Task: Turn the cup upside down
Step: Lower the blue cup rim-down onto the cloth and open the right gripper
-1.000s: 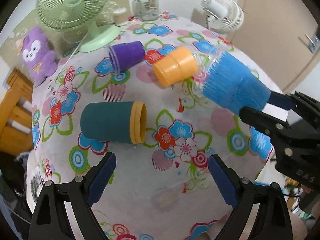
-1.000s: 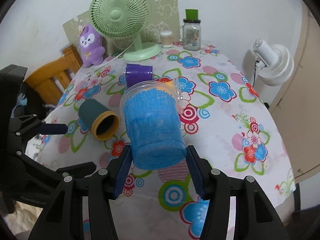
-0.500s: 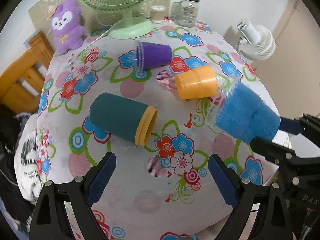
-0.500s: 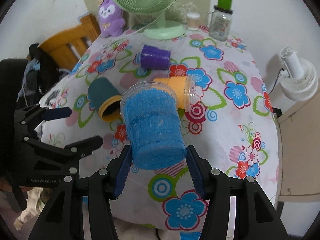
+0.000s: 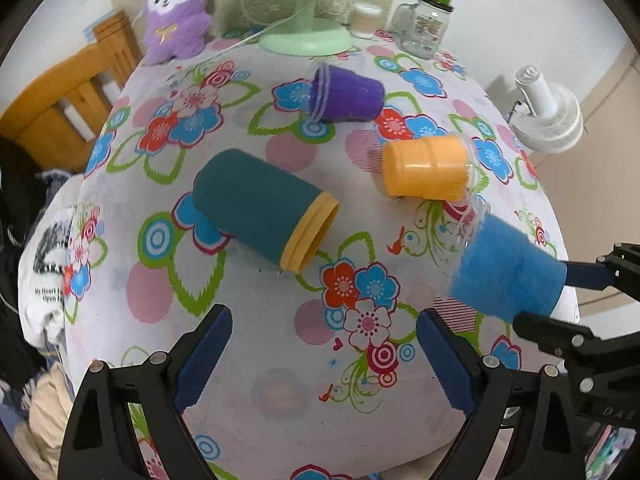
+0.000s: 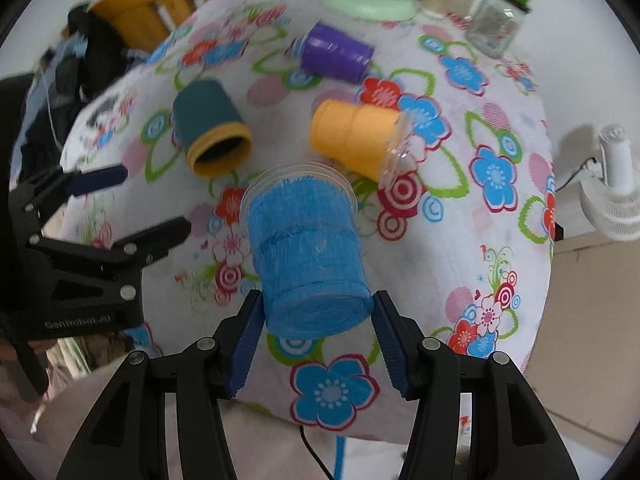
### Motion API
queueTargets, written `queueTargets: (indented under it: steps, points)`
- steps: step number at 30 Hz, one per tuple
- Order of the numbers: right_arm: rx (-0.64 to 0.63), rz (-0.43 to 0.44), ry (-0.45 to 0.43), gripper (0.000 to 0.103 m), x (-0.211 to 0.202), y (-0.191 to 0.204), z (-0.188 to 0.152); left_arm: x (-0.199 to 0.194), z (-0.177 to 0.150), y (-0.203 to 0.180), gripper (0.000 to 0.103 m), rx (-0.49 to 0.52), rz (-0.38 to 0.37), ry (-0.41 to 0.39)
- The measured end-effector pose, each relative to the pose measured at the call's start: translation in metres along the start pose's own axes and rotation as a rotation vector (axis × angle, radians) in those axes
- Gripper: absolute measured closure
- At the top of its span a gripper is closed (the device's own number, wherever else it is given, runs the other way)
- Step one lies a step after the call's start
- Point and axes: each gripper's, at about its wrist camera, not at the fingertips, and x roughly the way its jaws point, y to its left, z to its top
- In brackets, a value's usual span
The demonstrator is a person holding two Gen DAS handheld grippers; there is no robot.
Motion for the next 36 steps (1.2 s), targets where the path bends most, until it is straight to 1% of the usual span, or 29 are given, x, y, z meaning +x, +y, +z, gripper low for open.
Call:
queueTargets:
  steps: [5,8,13,15,16,17,20,24,26,30,33,36]
  points:
    - [-0.091,-0.016,0.094,0.045,0.017,0.013,0.01,0.008,-0.004,0.008,0.008,-0.035,-0.004,0.018]
    - [-0.119,-0.037,0.138,0.045,0.025,0.02,0.017,0.013,-0.004,0.015,0.008,-0.059,-0.019,0.034]
    - [-0.13,-0.034,0.167,0.043,0.032,0.028,0.033,0.016,0.004,0.023,0.008,-0.074,-0.027,0.036]
    - [-0.129,-0.045,0.171,0.031,0.035,0.031,0.039,0.016,0.006,0.026,0.008,-0.071,-0.023,0.035]
    - [-0.127,-0.058,0.169,0.015,0.036,0.032,0.041,0.014,0.008,0.027,0.008,-0.069,-0.022,0.033]
    - [-0.129,-0.072,0.157,0.01,0.035,0.033,0.043,0.013,0.009,0.029,0.008,-0.068,-0.02,0.031]
    - [-0.13,-0.09,0.081,0.01,0.027,0.035,0.045,0.009,0.014,0.033,0.008,-0.072,-0.016,0.032]
    - [-0.044,-0.036,0.047,0.01,0.021,0.027,0.045,0.0,0.019,0.036,0.008,-0.079,-0.011,0.028]
    - [-0.005,-0.03,0.021,0.01,0.016,0.021,0.044,-0.008,0.023,0.035,0.008,-0.078,-0.005,0.017]
    - [0.047,-0.033,-0.059,0.01,-0.003,0.013,0.039,-0.026,0.029,0.032,0.008,-0.079,0.021,-0.014]
    - [0.096,-0.029,-0.108,0.01,-0.017,0.004,0.034,-0.041,0.032,0.025,0.008,-0.068,0.066,-0.044]
    - [0.142,-0.015,-0.172,0.01,-0.033,-0.004,0.026,-0.052,0.033,0.018,0.008,-0.064,0.078,-0.052]
